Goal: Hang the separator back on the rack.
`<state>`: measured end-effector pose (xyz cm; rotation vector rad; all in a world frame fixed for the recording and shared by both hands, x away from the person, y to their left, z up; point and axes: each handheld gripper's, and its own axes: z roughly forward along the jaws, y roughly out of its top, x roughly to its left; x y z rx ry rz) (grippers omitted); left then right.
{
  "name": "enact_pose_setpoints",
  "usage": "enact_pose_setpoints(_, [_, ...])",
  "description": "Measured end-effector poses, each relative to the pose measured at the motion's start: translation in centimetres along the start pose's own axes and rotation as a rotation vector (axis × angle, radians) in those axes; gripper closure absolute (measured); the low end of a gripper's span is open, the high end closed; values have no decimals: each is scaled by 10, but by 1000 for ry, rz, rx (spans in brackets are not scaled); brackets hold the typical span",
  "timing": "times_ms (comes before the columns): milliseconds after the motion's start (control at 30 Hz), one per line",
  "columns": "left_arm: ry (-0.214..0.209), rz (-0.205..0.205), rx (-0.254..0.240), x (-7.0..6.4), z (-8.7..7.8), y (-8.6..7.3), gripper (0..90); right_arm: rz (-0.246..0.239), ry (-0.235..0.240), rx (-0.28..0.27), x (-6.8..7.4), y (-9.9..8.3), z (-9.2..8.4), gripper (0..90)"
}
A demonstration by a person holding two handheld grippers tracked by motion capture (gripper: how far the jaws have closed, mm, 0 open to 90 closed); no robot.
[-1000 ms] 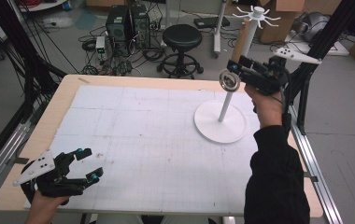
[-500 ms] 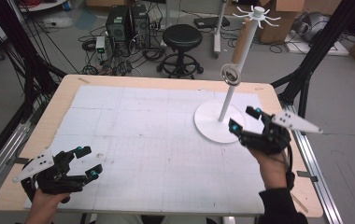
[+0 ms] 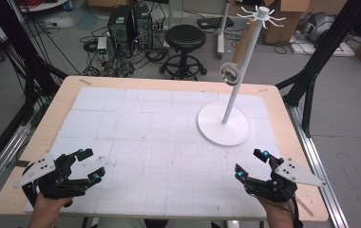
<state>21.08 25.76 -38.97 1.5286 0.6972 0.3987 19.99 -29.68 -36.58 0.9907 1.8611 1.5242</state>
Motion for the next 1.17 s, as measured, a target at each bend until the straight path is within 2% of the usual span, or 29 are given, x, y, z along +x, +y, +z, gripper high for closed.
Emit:
enact_pose_setpoints(200, [-6, 9, -5, -4, -1, 0, 187, 1, 0, -7, 3, 1, 0, 181])
enact_pose_setpoints(667, [9, -2, -12, -1, -4, 0, 187, -18, 15, 5, 5, 1, 4, 181])
enact_pose_setpoints(867, [5, -5, -2, -2, -1, -2, 187, 0, 16, 6, 4, 0, 4, 181])
enact_pose_setpoints(1167, [5, -11, 4, 0, 0, -3, 187, 1, 15, 8, 2, 0, 4, 181])
